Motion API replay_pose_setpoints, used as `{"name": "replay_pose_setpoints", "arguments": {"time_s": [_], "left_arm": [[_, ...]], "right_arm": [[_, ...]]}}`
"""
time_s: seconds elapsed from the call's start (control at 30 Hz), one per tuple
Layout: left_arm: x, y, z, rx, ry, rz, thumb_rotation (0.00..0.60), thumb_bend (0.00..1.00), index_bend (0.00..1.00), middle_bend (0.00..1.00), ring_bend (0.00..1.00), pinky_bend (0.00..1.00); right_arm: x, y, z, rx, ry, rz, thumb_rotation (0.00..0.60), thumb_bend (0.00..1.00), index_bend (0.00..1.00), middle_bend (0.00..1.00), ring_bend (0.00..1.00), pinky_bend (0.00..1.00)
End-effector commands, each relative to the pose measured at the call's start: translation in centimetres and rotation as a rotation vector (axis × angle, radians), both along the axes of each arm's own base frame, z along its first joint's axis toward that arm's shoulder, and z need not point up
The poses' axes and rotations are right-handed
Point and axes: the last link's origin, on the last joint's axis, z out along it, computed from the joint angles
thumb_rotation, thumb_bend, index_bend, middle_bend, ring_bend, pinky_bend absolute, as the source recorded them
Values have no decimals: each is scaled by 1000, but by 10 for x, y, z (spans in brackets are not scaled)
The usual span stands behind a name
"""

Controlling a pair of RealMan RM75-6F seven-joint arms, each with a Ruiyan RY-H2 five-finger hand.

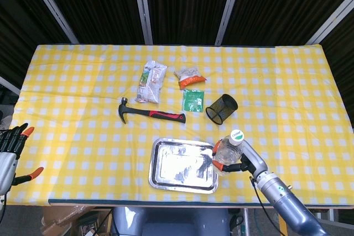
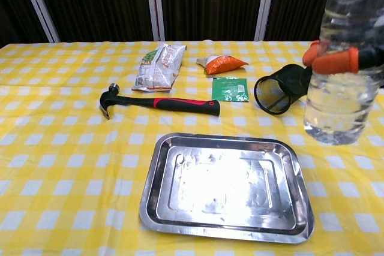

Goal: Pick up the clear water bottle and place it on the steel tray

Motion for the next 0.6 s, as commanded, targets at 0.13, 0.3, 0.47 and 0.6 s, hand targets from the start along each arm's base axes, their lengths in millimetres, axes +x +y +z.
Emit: {"name": "replay_pose_setpoints", "arguments": {"time_s": [0.13,0.3,0.47,0.6], "left_arm": [[0,1,-2,-4,4,0,600,164,54,0,0,0],[1,1,-3,-8,5,1,600,164,54,0,0,0],[1,0,-2,-6,1,3,600,164,54,0,0,0],[-2,0,2,14,14,21,600,164,54,0,0,0]], "right_arm": [[-11,0,1,-61,11,1,600,1000,959,780,367,0],[10,0,33,-134,18,63,600,1000,961,783,369,0],[27,-10,64,-215,53,159,600,1000,962,784,370,0],[41,-20,91,-252,75,226,600,1000,962,784,370,0]]}}
